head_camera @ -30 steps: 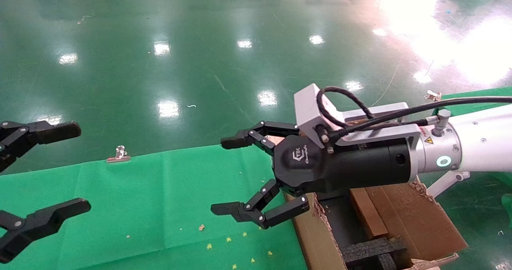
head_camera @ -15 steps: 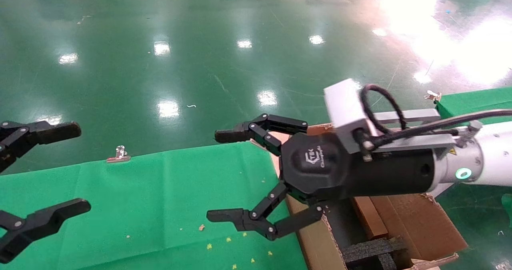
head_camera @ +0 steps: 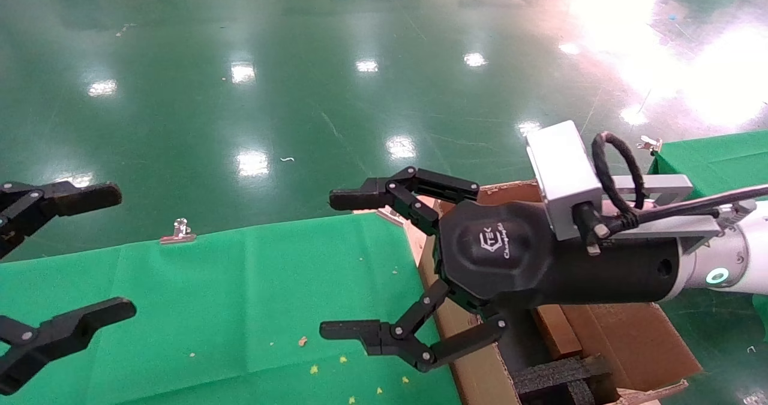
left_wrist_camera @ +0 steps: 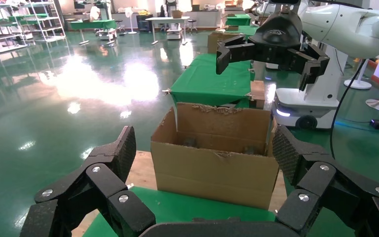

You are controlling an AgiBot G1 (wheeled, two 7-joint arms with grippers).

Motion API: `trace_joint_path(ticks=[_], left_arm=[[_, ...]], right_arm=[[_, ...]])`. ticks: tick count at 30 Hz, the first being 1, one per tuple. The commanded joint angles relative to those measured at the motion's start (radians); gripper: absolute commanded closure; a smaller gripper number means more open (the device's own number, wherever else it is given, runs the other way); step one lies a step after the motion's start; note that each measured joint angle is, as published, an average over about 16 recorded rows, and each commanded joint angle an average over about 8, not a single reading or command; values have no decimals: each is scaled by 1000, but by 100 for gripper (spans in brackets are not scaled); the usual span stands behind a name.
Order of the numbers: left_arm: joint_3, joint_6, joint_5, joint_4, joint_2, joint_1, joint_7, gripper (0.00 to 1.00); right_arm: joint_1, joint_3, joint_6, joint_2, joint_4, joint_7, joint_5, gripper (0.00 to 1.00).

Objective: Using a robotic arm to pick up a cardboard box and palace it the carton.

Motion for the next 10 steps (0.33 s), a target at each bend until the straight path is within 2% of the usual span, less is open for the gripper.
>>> trace_joint_path(ticks=[1, 10], left_arm=[[0, 0, 0, 0, 0, 0, 0, 0], [0, 0, 0, 0, 0, 0, 0, 0]], right_arm=[[4, -7, 2, 1, 0, 0, 0, 0], [12, -21, 9, 4, 1, 3, 0, 0]])
